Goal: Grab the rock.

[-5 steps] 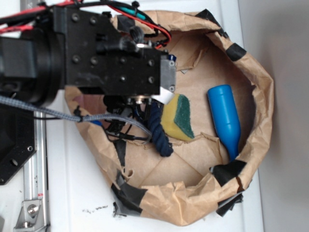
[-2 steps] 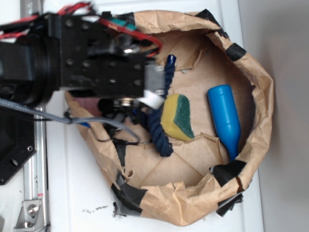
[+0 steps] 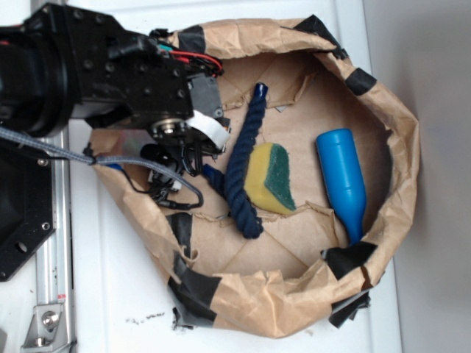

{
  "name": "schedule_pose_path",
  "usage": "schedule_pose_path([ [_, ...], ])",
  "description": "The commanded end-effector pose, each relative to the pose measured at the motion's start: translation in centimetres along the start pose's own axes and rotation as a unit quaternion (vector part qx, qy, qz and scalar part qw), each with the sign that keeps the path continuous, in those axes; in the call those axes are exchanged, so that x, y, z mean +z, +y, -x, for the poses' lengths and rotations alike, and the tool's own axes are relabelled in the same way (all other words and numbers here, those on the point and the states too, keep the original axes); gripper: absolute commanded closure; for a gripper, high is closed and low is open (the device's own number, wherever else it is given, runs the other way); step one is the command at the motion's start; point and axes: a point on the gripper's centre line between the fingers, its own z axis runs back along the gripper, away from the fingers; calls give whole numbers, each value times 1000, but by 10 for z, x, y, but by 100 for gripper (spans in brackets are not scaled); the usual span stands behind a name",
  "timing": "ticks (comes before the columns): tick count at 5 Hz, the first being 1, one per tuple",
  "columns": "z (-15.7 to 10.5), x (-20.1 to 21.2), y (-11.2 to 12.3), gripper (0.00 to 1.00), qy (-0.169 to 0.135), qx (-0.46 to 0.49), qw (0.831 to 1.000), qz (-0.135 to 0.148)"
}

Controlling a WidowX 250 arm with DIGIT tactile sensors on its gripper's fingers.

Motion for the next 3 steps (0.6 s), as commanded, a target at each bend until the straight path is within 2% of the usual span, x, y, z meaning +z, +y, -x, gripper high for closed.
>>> schedule_pose_path([
  [1, -10, 18, 2, 100, -1, 17, 999, -44],
  [2, -25, 51, 2, 100, -20, 30, 998, -54],
  [3, -36, 94, -7, 100, -45, 38, 997, -50],
])
